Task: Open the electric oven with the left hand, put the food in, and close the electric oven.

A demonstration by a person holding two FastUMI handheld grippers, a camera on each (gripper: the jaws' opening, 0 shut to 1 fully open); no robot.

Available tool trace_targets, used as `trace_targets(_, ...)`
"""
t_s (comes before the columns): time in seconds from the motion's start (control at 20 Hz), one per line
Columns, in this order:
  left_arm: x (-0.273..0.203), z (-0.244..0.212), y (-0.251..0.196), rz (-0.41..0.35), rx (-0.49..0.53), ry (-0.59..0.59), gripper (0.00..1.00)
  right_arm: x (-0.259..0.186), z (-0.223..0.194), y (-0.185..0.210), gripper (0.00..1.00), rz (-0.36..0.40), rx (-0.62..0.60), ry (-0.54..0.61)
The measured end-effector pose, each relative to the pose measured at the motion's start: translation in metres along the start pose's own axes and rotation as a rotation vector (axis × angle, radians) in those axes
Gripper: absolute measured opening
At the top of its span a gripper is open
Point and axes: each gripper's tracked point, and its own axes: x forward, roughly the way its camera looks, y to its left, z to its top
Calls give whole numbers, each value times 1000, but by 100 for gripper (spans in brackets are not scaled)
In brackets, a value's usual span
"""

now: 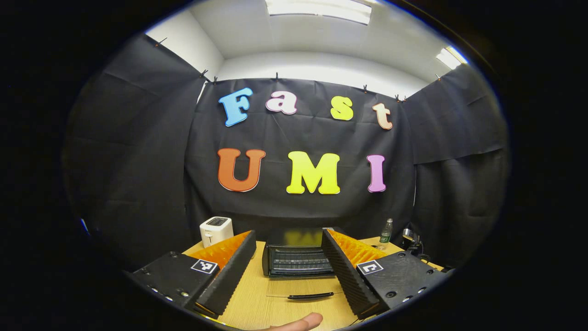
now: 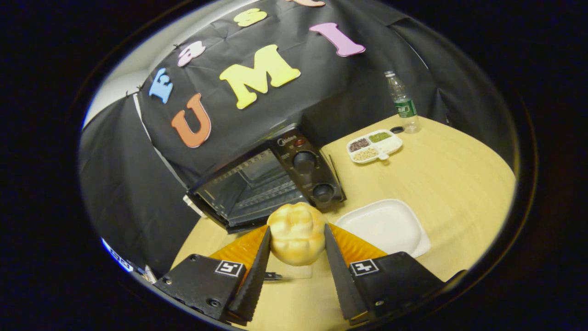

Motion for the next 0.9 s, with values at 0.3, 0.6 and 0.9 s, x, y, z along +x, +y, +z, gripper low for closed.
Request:
trace_targets(0.3, -5, -3, 22, 42, 7, 4, 94, 29, 0, 80, 70, 173, 135, -75)
trace_targets(0.6, -5, -5, 40, 109, 19, 15, 94, 88, -7, 103, 72, 67, 122, -115)
trace_targets(0.9, 2, -14, 41, 104, 30, 40, 94, 146, -6, 101, 68, -53, 69, -189)
